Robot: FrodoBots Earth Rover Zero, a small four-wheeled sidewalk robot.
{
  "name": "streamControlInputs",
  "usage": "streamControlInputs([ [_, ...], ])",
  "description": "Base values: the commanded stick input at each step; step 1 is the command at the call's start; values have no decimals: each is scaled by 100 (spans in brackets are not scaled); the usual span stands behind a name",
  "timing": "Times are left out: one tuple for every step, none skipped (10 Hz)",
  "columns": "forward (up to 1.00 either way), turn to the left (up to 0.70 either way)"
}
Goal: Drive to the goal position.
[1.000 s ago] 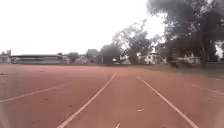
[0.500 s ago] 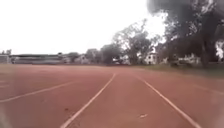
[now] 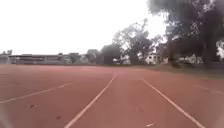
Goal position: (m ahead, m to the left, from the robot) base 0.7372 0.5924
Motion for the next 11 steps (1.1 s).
streamControlInputs([
  [45,-5],
  [45,-9],
  [45,-13],
  [45,-17],
  [45,-21],
  [45,-25],
  [45,-27],
  [45,-27],
  [45,-27],
  [45,-27],
  [45,-27],
])
